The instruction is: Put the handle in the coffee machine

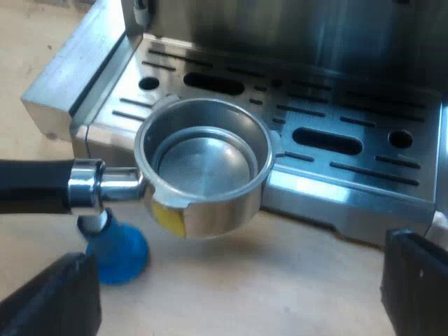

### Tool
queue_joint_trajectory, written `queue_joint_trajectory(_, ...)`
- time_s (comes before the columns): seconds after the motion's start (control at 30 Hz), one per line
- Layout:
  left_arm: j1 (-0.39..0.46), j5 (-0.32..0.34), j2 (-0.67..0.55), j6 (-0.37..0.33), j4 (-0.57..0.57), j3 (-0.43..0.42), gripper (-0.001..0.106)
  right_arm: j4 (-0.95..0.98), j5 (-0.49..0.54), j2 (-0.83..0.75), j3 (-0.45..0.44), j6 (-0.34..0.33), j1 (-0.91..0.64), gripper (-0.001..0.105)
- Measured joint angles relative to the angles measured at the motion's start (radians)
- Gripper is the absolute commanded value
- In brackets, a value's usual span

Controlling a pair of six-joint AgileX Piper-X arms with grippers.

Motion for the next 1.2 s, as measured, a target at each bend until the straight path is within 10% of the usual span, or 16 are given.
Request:
queue_joint_trajectory(0.6,0.233,0.04,0.0,0.155,0.04,-0.033,0.0,-0.228,0.165,0.148,0.0,0.003,0.002,0.082)
queue_joint_trajectory(1.2,0.279,0.032,0.183,0.208,-0.003,-0.071,0.0,-0.37,0.322,0.271,0.0,0.056,0.026,0.082)
